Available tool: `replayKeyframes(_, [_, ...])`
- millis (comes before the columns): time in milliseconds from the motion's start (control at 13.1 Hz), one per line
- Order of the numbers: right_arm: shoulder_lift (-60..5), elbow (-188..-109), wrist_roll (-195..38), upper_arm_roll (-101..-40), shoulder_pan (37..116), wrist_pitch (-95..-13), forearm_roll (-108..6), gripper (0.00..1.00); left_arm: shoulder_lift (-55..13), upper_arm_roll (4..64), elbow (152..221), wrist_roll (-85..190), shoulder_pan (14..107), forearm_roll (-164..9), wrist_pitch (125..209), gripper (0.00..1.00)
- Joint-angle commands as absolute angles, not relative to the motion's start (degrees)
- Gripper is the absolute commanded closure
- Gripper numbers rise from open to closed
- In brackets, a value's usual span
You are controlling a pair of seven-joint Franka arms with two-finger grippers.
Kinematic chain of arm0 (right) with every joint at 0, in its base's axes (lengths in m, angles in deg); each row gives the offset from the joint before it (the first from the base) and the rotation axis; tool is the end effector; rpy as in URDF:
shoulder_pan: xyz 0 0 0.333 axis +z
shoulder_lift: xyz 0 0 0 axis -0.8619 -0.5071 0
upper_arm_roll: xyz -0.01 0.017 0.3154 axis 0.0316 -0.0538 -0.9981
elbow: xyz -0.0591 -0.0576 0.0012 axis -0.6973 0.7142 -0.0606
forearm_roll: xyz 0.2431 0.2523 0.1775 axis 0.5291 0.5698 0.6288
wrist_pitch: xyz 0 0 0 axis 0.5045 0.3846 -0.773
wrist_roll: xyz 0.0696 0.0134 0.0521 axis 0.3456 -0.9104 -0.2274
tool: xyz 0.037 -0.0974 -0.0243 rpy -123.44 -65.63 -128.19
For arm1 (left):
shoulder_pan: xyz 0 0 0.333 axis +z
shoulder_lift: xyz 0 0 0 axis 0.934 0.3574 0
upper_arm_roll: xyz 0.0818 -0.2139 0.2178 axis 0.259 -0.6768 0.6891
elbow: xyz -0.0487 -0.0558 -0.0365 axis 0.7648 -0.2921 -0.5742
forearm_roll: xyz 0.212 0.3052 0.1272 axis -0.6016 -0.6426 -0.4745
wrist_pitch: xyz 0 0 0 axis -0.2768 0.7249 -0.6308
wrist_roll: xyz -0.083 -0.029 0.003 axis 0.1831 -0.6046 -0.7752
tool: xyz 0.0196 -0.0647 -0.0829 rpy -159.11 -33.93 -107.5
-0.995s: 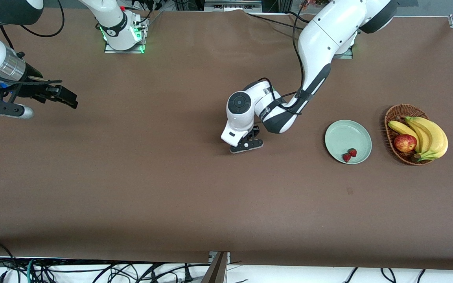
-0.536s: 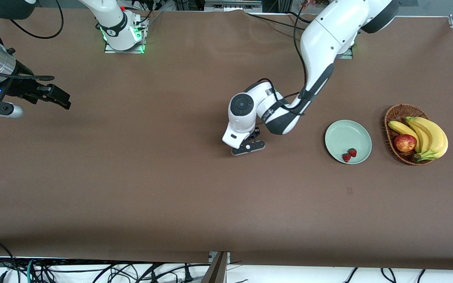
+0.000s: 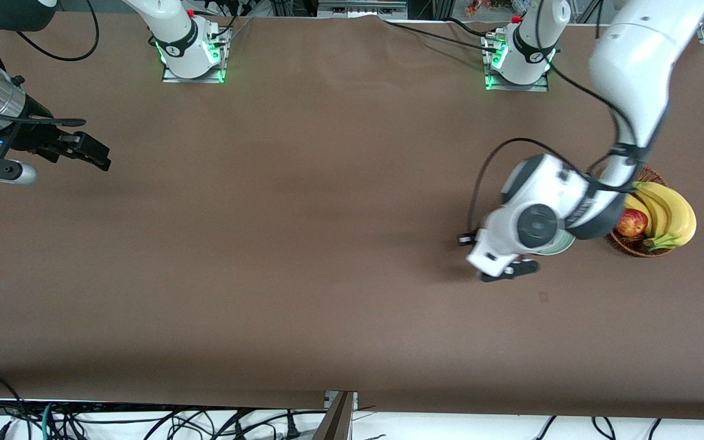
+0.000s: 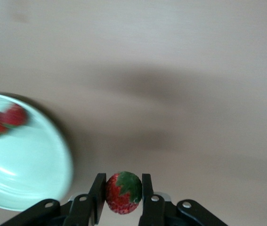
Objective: Collect all strawberries into plate
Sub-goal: 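Carry the third strawberry over the plate with the left gripper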
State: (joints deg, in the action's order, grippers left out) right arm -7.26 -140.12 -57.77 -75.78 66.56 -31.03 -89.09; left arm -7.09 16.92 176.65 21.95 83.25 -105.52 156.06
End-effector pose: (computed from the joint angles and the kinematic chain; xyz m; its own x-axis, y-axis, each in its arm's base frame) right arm 0.5730 0.0653 0.5916 0.9880 -0.1532 -0.0177 -0.1528 -0.9880 0.0204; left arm 0.6462 -0.1633 0.2790 0.9465 0.1990 -0.2540 0.1862 -0.9797 -0.0736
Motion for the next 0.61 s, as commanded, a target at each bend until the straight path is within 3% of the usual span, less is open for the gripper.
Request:
replayKeyframes(0, [-7.88,-138.43,-57.52,-76.71,66.21,-29.93,-89.41,0.00,-11.37,16.03,185.76,29.91,90.13,-105.21,156.45,0.73])
replayKeyframes(230, [-7.88,-138.43,-57.43,-76.80,66.30,-29.84,-89.32,0.00,-11.28,16.47,189.98,34.94,94.36,-106.34,156.45,0.71])
replayKeyframes(383, [-7.88,-138.43,-57.43,-76.71,67.52,-30.02,-89.58,0.00,-10.50,16.38,191.31,35.21,95.60,-108.72,156.71,0.62])
replayKeyframes(459, [-7.88,-138.43,-57.43,-76.71,67.79,-30.02,-89.67,0.00,-9.97,16.38,191.31,35.30,95.60,-109.08,156.71,0.48])
replayKeyframes(536, [-7.88,-138.43,-57.43,-76.71,67.79,-30.02,-89.67,0.00,-9.88,16.38,191.14,35.91,95.60,-109.08,156.71,0.11])
